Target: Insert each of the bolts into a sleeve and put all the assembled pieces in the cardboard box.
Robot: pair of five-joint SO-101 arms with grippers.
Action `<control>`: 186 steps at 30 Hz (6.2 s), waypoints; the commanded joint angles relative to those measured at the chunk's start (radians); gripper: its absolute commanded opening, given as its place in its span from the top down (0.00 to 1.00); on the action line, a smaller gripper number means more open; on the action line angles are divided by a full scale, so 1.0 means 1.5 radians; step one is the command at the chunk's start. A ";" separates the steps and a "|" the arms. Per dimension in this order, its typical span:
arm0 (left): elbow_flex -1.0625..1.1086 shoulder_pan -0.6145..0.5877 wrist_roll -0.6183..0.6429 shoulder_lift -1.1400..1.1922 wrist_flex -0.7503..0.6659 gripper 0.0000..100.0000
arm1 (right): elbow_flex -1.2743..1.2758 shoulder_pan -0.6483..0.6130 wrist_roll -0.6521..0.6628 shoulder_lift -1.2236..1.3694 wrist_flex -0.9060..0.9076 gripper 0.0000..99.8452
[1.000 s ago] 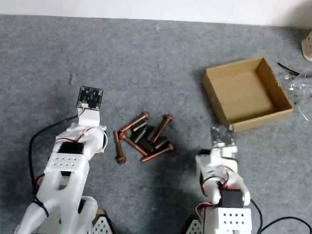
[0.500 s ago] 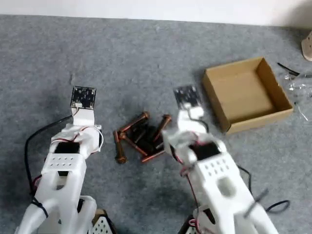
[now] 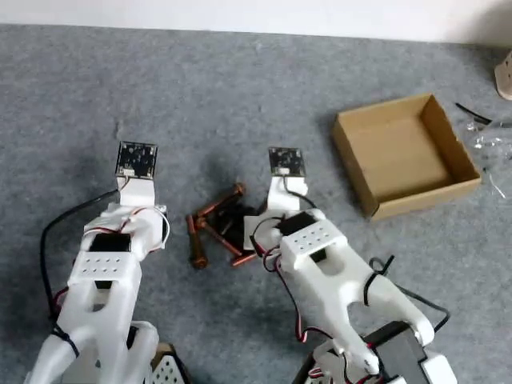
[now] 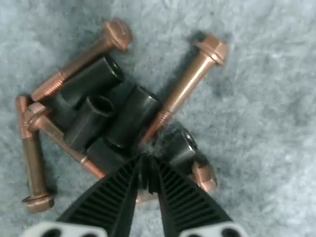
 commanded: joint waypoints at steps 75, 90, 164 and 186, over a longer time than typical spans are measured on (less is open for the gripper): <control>-0.007 -0.006 0.004 -0.003 -0.016 0.94 | -0.154 -0.002 -0.056 0.173 0.160 0.85; -0.013 -0.005 0.004 0.001 -0.016 0.94 | -0.129 0.034 -0.057 0.014 0.189 0.86; -0.013 -0.005 0.004 0.001 -0.015 0.94 | 0.144 0.135 0.102 -0.272 -0.087 1.00; -0.145 0.106 0.163 0.237 -0.008 0.94 | 0.383 0.196 0.124 -0.617 -0.176 1.00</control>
